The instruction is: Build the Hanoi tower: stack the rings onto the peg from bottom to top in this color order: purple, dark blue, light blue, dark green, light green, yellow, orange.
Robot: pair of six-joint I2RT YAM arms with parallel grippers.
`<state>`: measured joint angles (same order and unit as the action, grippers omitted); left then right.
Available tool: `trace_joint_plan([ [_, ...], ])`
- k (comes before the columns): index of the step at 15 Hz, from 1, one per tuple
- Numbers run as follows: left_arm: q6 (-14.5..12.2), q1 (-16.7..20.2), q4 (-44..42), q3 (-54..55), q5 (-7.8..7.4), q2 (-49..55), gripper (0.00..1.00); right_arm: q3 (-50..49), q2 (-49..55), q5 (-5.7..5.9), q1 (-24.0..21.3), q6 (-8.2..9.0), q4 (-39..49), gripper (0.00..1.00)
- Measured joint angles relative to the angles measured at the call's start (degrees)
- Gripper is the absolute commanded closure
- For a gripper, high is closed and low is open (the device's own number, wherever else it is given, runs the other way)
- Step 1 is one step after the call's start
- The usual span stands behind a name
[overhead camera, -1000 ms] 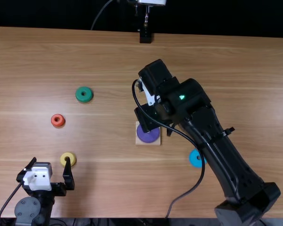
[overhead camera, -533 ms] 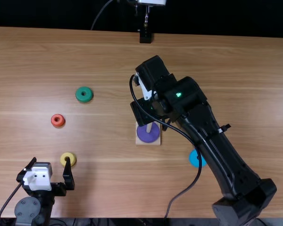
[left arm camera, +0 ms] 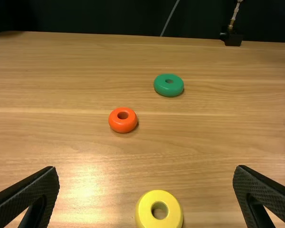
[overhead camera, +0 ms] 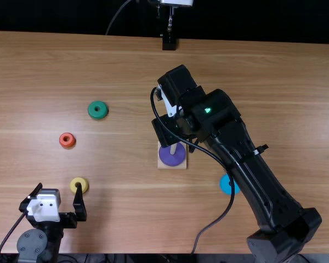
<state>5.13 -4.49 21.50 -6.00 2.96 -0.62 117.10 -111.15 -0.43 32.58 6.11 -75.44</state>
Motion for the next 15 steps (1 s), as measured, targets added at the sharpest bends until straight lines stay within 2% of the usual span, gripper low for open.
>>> trace_joint_plan([
  [15,-0.02,0.00,0.00,0.00,0.02,0.00,0.00,-1.36,0.17,0.02,0.00,-0.15,0.15,1.00],
])
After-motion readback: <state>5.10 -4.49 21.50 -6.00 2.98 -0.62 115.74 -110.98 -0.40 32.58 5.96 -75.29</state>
